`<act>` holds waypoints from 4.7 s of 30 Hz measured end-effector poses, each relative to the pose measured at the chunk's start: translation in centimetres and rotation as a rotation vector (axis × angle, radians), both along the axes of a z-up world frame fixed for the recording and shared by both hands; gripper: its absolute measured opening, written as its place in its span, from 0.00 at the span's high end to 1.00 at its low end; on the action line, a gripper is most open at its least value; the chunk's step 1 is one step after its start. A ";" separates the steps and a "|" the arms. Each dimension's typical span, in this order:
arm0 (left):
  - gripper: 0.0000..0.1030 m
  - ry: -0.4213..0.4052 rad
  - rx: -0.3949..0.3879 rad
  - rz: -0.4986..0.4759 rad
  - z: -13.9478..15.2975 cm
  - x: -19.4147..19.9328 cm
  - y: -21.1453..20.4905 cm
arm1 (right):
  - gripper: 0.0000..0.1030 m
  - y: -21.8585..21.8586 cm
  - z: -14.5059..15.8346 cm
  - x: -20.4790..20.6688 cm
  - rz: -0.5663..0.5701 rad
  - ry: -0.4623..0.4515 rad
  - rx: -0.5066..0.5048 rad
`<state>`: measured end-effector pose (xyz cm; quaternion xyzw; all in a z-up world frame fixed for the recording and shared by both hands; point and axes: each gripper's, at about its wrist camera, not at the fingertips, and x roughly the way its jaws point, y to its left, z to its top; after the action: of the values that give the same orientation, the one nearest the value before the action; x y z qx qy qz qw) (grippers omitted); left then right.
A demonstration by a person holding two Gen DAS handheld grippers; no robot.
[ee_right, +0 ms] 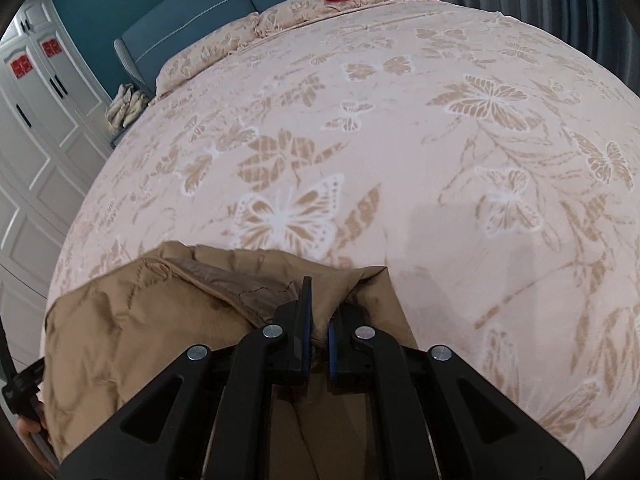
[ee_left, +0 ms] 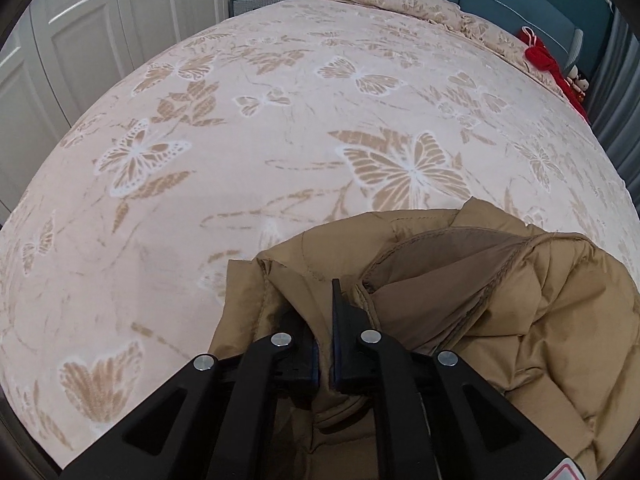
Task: Fold large clothes
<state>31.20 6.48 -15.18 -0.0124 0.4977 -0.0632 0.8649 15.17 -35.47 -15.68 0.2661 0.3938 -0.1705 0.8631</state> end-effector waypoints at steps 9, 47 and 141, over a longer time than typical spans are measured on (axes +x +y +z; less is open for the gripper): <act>0.89 -0.008 0.018 -0.008 1.0 -0.6 0.1 | 0.83 -0.3 1.2 -0.8 -0.001 0.004 0.028; 1.00 -0.041 0.109 -0.228 0.6 -0.9 -14.4 | 1.00 15.9 0.8 9.3 0.357 0.094 -0.119; 0.76 0.047 -0.477 0.072 5.9 -11.9 2.5 | 0.97 21.6 -1.7 1.3 0.342 0.031 -0.030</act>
<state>19.26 9.02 -9.29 -0.2355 0.4881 -0.1475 0.8274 16.48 -13.85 -17.39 0.1795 0.4440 -0.0312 0.8773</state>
